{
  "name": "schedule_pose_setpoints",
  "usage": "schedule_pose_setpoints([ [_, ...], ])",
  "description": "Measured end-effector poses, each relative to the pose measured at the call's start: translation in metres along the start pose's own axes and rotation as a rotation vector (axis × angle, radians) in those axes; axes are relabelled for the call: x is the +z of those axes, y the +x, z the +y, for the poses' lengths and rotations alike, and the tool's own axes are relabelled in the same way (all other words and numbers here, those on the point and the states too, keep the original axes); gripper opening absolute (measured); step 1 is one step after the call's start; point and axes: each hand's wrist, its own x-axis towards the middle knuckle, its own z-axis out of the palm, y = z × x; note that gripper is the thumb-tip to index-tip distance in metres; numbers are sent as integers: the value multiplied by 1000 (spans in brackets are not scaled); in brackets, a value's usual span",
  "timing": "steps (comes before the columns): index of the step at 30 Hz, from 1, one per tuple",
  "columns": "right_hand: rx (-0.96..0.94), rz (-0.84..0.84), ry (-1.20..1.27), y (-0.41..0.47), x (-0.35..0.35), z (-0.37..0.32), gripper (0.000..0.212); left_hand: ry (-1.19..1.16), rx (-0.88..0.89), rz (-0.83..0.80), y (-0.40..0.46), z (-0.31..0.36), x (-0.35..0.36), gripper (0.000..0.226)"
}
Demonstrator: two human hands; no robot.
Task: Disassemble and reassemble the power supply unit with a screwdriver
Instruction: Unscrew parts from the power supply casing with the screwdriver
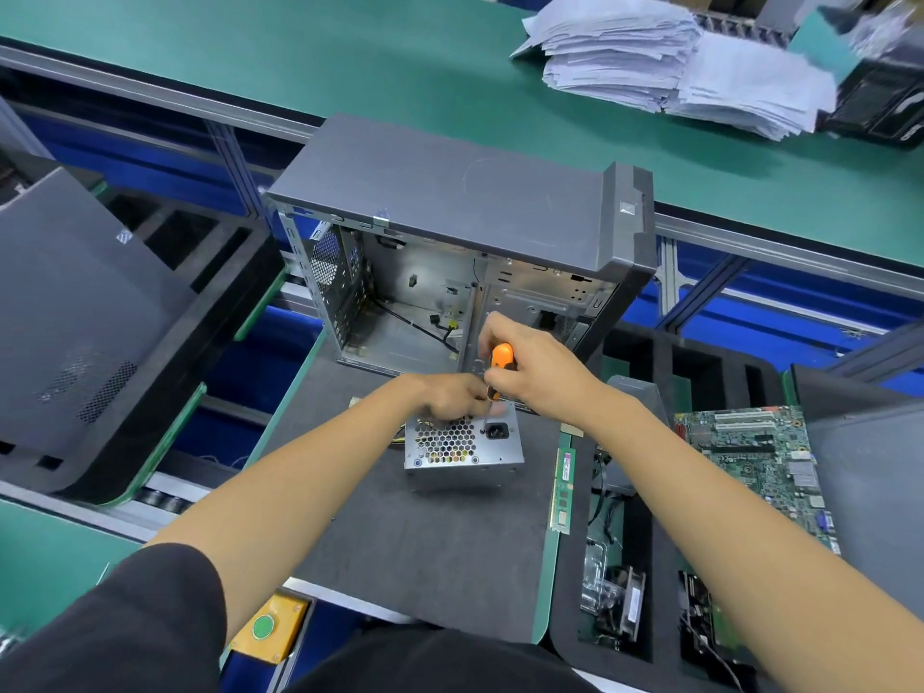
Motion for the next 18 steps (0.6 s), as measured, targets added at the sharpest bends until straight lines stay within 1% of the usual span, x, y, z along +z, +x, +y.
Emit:
schedule_pose_setpoints([
  [2, -22, 12, 0, -1, -1, -2, 21, -33, -13, -9, 4, -3, -1, 51],
  [3, -36, 7, -2, -1, -1, -2, 20, -62, -17, -6, 5, -4, -3, 50],
  [6, -70, -19, -21, 0, -3, -5, 14, -72, -17, -21, 9, -6, -6, 70],
  [9, -82, -37, -60, 0, -5, -7, 14, -41, -32, -50, 10, -7, -8, 79],
  [15, -80, -70, -66, 1, -9, -8, 15, -83, -35, -60, 11, -8, -10, 79],
  [18, -75, -67, -67, 0, -9, -7, 11, -89, -63, -72, 12, -8, -11, 78],
])
